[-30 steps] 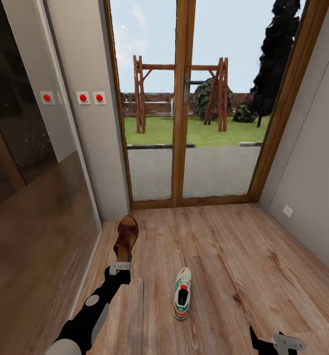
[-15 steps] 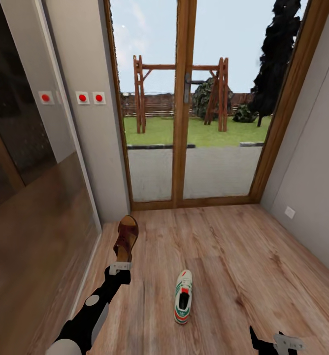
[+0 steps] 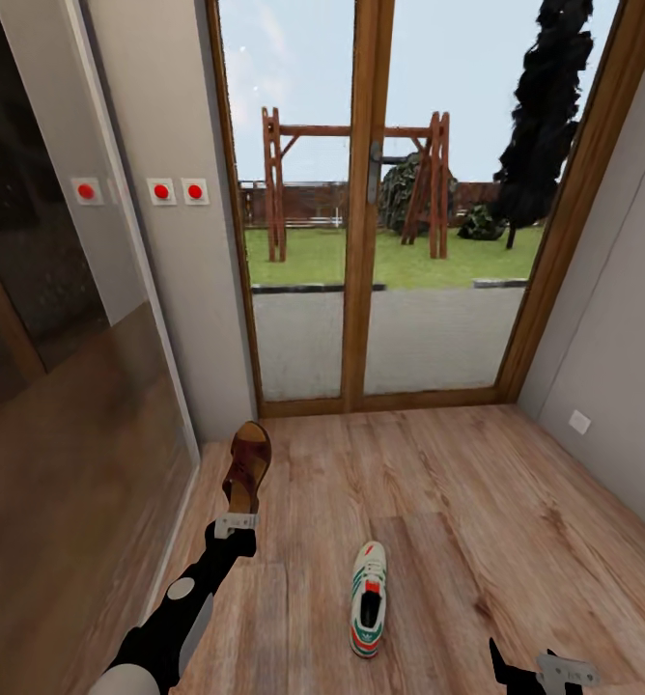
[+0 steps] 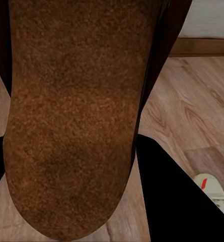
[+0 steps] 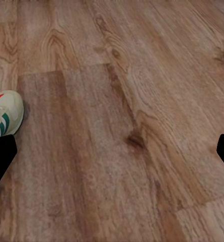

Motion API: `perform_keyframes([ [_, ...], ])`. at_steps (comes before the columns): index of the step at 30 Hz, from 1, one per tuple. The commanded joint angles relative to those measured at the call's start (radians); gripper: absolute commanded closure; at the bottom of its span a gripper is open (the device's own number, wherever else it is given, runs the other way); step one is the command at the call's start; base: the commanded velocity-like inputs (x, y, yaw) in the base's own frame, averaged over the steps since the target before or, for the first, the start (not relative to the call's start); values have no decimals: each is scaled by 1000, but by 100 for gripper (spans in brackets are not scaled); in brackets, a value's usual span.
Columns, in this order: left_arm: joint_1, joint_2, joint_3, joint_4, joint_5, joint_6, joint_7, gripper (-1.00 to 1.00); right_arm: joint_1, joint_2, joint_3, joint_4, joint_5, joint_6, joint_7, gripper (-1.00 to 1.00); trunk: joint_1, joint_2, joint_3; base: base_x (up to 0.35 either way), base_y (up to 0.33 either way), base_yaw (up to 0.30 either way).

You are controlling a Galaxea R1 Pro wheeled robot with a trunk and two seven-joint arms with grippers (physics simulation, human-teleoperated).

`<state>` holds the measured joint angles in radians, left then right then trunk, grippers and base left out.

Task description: Pick up the two gym shoes and the two sandals from the corridor floor and place them onto the hallstand (shoe rack) in the corridor, making sure they are on the rack and not on the floor. Arrange them so the two gym shoes are next to each other and the two sandals are next to each other.

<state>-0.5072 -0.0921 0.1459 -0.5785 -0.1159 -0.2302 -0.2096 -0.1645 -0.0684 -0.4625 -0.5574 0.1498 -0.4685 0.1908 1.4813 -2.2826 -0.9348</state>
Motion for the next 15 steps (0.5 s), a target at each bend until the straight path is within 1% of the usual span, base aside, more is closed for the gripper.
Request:
perform_keyframes([
  [1,-1,-1,9,0,-14,-4,-7,100,-1,1,-8,1,10,-4,7,-100,0,0,-1,12,5,0],
  [6,-1,-1,8,0,-13,-3,-7,100,-1,1,-8,1,10,-4,7,-100,0,0,-1,43,4,0],
  [11,-1,-1,8,0,-13,-2,-7,100,-1,1,-8,1,10,-4,7,-100,0,0,-1,193,64,0],
  [15,-1,-1,8,1,-13,-3,-7,100,-1,1,-8,1,10,-4,7,-100,0,0,-1,40,12,0],
])
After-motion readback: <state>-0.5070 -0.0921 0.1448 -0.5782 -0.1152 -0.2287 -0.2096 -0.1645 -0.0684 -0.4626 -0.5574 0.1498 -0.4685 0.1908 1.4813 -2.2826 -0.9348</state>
